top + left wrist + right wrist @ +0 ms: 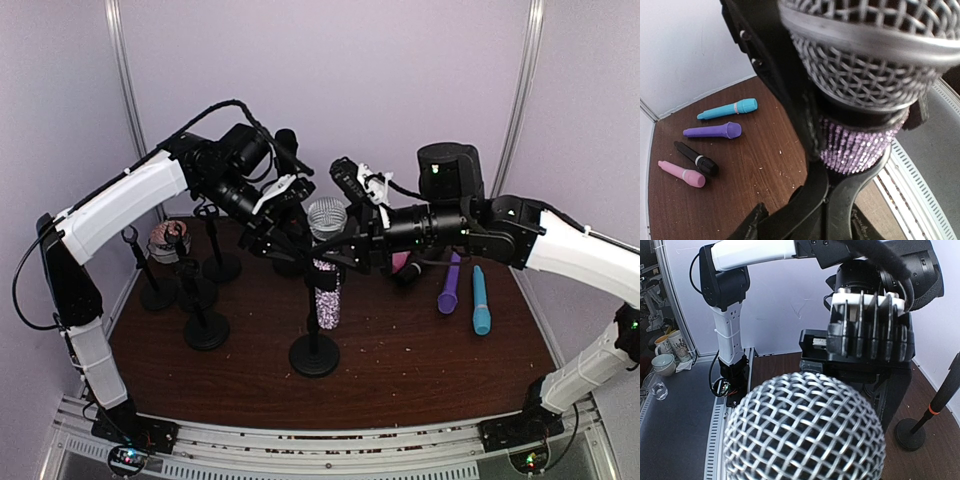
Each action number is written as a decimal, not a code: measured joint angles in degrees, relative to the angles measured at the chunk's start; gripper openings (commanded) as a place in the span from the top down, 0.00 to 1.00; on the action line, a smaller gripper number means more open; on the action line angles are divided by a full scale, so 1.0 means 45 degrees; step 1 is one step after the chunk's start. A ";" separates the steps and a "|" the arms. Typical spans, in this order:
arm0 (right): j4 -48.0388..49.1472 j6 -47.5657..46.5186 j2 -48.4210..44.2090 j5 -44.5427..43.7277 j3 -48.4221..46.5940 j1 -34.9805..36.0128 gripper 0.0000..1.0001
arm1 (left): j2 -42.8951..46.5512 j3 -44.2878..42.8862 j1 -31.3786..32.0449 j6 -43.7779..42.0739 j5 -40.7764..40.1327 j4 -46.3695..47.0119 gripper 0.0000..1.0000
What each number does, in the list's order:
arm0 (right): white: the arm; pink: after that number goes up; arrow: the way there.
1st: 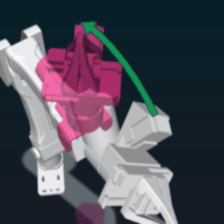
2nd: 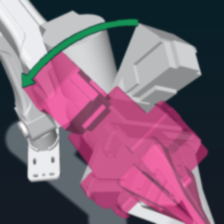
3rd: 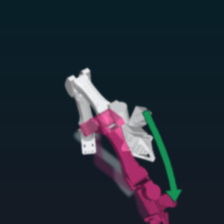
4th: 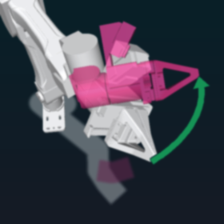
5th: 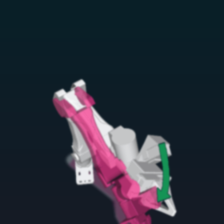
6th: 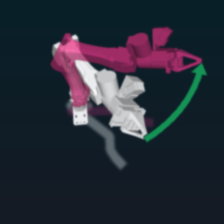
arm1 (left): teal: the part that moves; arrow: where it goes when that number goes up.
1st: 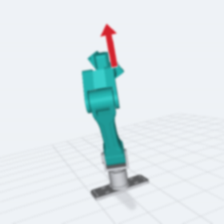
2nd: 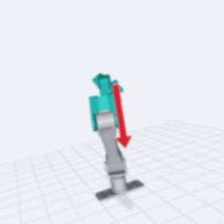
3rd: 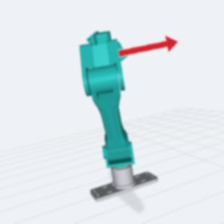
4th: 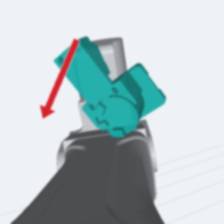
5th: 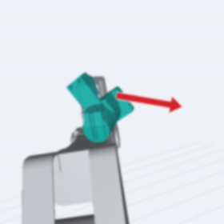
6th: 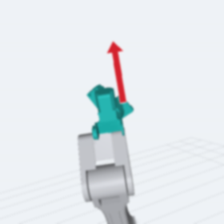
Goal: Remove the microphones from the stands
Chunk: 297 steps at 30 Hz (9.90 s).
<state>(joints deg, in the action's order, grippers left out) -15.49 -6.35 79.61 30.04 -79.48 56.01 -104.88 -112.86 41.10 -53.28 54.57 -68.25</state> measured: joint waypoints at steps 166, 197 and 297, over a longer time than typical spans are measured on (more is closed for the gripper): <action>-0.2074 1.0690 0.5382 -0.7325 0.1083 -0.8952 0.52 | 0.4012 0.5659 -0.1209 0.6552 -0.4449 0.3638 0.03; 0.2492 0.4352 -0.4532 -0.7888 0.7417 -0.1525 0.38 | 0.3546 0.5994 -0.1855 0.7174 -0.3759 0.4614 0.02; 0.9277 0.7553 0.1928 -0.8854 0.3565 0.2433 1.00 | 0.3143 0.6965 -0.0787 0.7441 0.0199 0.5464 1.00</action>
<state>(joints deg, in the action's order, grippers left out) 26.26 27.64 88.29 -9.80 -63.44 66.96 -90.74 -81.52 37.56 -19.79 55.46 -43.66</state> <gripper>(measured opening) 0.240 0.161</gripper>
